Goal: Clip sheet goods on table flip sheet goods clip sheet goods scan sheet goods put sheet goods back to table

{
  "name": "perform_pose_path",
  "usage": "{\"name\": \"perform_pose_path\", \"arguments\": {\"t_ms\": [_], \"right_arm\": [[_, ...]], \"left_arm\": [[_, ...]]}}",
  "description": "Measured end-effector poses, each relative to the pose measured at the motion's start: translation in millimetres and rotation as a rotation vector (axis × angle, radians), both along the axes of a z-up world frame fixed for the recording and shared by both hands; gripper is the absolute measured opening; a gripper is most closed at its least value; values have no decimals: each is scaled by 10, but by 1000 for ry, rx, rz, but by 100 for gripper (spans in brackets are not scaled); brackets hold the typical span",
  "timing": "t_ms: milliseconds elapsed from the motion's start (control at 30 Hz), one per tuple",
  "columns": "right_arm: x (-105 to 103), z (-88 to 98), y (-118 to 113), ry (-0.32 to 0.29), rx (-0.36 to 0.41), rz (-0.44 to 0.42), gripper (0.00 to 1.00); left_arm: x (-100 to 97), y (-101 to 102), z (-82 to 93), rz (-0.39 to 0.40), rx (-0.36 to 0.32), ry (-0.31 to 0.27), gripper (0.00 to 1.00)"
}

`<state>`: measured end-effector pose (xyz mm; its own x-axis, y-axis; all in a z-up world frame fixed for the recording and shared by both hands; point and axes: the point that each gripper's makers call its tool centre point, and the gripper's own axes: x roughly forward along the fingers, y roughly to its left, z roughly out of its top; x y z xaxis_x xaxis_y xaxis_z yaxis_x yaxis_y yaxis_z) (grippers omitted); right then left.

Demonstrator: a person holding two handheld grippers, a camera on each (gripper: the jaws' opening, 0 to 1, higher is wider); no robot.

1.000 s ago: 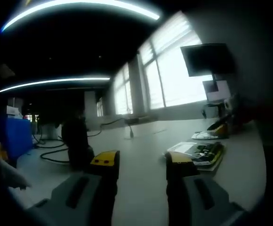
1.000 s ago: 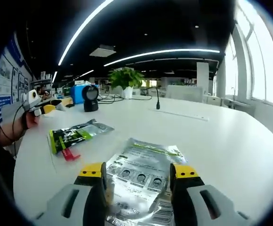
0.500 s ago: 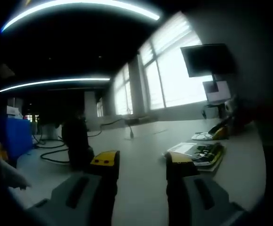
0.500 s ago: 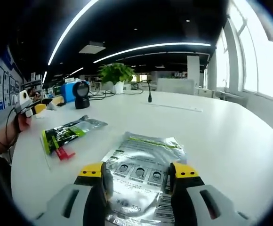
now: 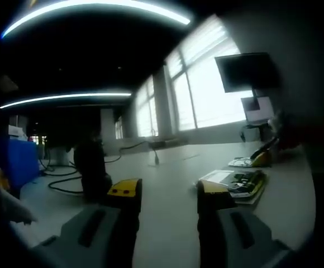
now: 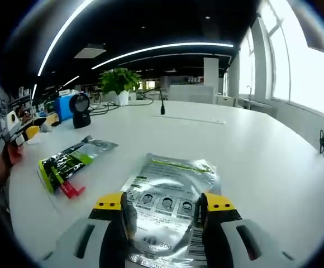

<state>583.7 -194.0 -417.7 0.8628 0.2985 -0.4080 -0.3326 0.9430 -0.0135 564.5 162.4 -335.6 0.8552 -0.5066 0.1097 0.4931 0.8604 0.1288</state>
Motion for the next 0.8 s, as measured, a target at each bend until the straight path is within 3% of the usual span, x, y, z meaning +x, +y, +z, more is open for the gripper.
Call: {"name": "perform_pose_path", "arguments": {"t_ms": [367, 400, 433, 500, 600, 733, 800], "right_arm": [[5, 7, -10, -21, 3, -16, 48], [14, 17, -8, -42, 1, -16, 50], [42, 78, 28, -102, -20, 13, 52], [41, 150, 96, -149, 32, 17, 58], [49, 231, 66, -182, 41, -8, 55], [63, 348, 41, -214, 114, -15, 54], [68, 493, 28, -285, 127, -22, 52]], "left_arm": [[12, 29, 11, 9, -10, 0, 33], [12, 29, 12, 9, -10, 0, 33], [11, 28, 12, 8, -10, 0, 33], [12, 27, 11, 8, -10, 0, 33], [15, 25, 4, 7, -7, 3, 33], [22, 40, 9, 14, -12, 3, 33], [27, 50, 9, 18, -11, 2, 33]]}}
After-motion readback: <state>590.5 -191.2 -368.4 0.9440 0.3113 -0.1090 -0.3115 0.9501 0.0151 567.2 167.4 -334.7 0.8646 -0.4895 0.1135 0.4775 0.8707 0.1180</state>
